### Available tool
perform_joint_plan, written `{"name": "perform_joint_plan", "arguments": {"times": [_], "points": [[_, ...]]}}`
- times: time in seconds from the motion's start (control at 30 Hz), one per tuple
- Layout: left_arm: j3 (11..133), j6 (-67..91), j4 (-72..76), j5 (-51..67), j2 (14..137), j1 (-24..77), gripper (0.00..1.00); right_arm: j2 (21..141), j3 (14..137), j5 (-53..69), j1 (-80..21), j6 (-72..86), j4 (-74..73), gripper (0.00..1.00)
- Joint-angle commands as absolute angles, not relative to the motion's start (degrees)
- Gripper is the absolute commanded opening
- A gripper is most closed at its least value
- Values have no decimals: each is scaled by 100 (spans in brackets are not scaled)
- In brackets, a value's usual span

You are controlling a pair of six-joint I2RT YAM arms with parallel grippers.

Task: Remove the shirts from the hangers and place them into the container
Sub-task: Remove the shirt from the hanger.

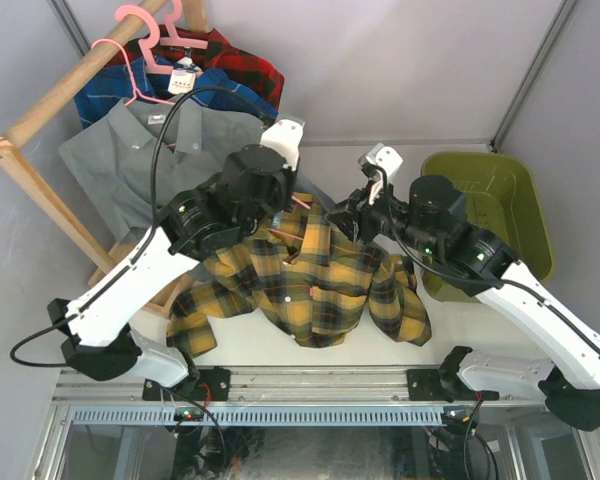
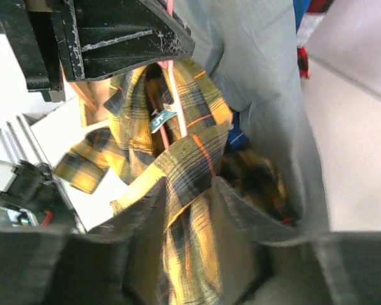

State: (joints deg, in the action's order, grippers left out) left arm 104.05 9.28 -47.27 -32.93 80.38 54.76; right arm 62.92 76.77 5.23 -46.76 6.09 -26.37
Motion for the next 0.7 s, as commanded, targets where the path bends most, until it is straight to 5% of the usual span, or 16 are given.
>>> {"name": "perform_joint_plan", "arguments": {"times": [0.0,0.1,0.27,0.33,0.5,0.67], "points": [[11201,768,-4428,-3314,8313,5562,0,6072,7544,645,-4376,899,-2788,46],[11603,759,-4421,-3189,8574,5584,0,6051,7547,778,-4290,959,-2898,62],[11908,755,-4456,-3100,8803,5640,0,6047,7544,417,-4263,1002,-2978,45],[11918,741,-4456,-3083,8842,5661,0,6045,7541,372,-4254,937,-2942,25],[11880,747,-4482,-3069,8869,5678,0,5995,7495,256,-4232,1002,-2780,3],[11657,660,-4483,-3342,8791,5687,0,5852,7401,77,-4103,1207,-2609,0]]}}
